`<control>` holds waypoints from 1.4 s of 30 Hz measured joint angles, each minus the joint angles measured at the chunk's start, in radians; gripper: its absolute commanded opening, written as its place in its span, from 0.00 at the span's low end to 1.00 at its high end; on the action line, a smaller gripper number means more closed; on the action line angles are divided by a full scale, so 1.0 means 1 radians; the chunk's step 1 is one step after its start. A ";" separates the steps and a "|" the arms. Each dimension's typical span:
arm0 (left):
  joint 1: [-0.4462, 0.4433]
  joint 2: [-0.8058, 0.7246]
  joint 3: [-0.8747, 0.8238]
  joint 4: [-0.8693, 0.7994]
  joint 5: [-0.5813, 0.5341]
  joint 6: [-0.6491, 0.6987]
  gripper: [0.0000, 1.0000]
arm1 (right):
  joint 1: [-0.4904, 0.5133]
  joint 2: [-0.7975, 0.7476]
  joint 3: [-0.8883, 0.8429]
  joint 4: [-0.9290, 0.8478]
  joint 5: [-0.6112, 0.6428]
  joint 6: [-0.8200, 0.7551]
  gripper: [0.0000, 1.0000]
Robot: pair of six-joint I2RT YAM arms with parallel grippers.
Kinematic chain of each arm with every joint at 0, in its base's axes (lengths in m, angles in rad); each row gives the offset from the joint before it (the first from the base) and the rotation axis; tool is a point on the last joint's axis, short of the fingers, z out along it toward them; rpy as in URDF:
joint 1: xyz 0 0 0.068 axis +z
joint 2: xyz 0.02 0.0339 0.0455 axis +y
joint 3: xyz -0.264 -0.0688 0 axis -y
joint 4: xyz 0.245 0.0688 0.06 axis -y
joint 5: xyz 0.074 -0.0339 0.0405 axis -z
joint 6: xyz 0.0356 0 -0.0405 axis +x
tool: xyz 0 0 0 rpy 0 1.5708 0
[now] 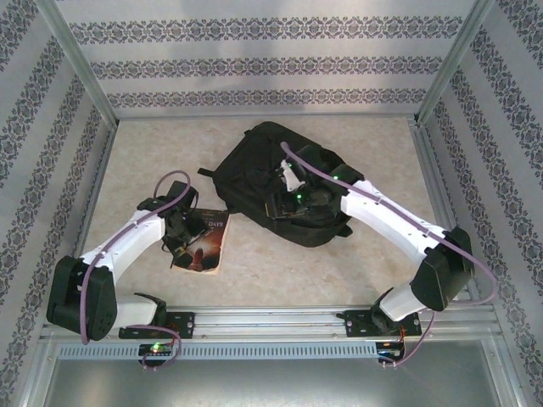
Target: Pack the student bag
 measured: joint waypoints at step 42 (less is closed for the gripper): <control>-0.046 -0.110 -0.125 0.012 0.081 0.072 0.73 | 0.175 0.418 0.282 -0.054 -0.032 -0.074 0.39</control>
